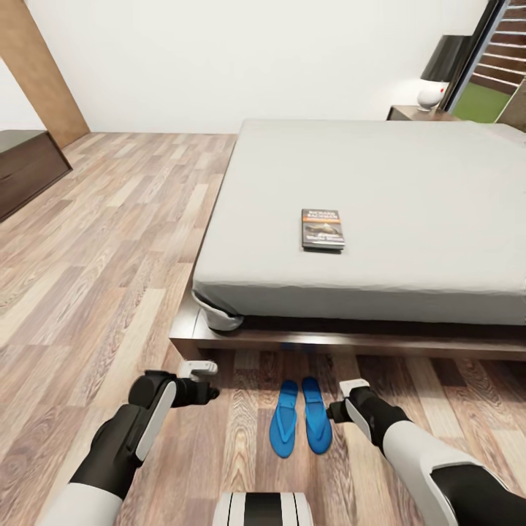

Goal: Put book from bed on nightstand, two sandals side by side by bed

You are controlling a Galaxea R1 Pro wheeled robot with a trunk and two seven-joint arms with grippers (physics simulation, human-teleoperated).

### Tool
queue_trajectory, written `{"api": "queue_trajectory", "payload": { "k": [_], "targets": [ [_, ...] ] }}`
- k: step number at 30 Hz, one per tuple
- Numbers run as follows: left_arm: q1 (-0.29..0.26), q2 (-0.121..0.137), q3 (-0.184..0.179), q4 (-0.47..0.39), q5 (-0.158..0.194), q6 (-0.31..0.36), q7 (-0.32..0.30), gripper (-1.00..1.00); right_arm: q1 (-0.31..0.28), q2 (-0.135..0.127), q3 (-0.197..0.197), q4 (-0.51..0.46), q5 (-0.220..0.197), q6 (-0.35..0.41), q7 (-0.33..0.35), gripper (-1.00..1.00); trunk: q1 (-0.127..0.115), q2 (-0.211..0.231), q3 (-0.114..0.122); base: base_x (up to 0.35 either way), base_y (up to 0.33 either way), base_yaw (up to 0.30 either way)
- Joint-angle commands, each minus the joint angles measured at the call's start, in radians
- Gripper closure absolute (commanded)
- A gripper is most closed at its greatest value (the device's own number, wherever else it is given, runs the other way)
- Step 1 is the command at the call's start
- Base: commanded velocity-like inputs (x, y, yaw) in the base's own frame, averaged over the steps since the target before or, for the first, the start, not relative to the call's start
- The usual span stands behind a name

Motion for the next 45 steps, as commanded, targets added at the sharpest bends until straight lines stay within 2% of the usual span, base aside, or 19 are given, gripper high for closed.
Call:
{"api": "queue_trajectory", "payload": {
  "k": [1, 4, 8, 9, 12, 16, 20, 30, 40, 45],
  "targets": [
    [-0.001, 0.001, -0.004, 0.018, 0.003, 0.003, 0.003, -1.0, 0.006, 0.0, 0.006, -0.002, 0.0, 0.006, -0.003, -1.0, -0.001, 0.0, 0.003, 0.0, 0.0, 0.0],
    [-0.001, 0.002, -0.007, 0.061, 0.003, 0.003, 0.006, -1.0, 0.017, 0.0, 0.006, -0.002, 0.0, 0.007, -0.003, -1.0, -0.002, 0.001, 0.015, 0.0, 0.0, 0.0],
    [-0.001, 0.004, -0.01, 0.179, 0.002, 0.003, 0.013, -1.0, 0.03, 0.0, 0.005, -0.001, 0.0, 0.008, -0.003, -1.0, -0.004, 0.002, 0.03, 0.0, 0.0, 0.0],
    [-0.001, 0.004, -0.01, 0.179, 0.002, 0.003, 0.013, -1.0, 0.03, 0.0, 0.005, -0.001, 0.0, 0.008, -0.003, -1.0, -0.004, 0.002, 0.034, 0.0, 0.0, 0.0],
    [-0.001, 0.004, -0.013, 0.282, 0.002, -0.007, 0.016, -1.0, 0.036, 0.0, 0.005, -0.001, 0.0, 0.009, -0.003, -1.0, -0.006, 0.003, 0.046, 0.0, 0.0, 0.0],
    [-0.002, 0.004, -0.033, 0.395, 0.002, -0.05, 0.019, -1.0, 0.048, -0.001, 0.004, -0.001, 0.001, 0.01, -0.003, -1.0, -0.007, 0.004, 0.061, 0.0, 0.0, 0.0],
    [-0.002, 0.004, -0.058, 0.46, 0.003, -0.07, 0.02, -1.0, 0.065, -0.009, 0.004, -0.001, 0.0, 0.01, -0.003, -1.0, -0.009, 0.004, 0.077, 0.0, 0.0, 0.0],
    [-0.001, 0.004, -0.075, 0.5, 0.003, -0.097, 0.021, -1.0, 0.089, -0.033, 0.004, -0.002, 0.0, 0.008, 0.0, -1.0, -0.014, 0.007, 0.115, 0.0, 0.0, 0.0],
    [-0.001, 0.004, -0.078, 0.507, 0.003, -0.135, 0.021, -1.0, 0.138, -0.035, 0.007, -0.003, 0.002, 0.001, 0.001, -1.0, -0.014, 0.007, 0.115, 0.0, 0.0, 0.0],
    [-0.001, 0.004, -0.079, 0.507, 0.003, -0.142, 0.021, -1.0, 0.148, -0.034, 0.008, -0.003, 0.003, 0.0, 0.0, -1.0, -0.016, 0.008, 0.135, 0.0, 0.0, 0.0]
  ]
}}
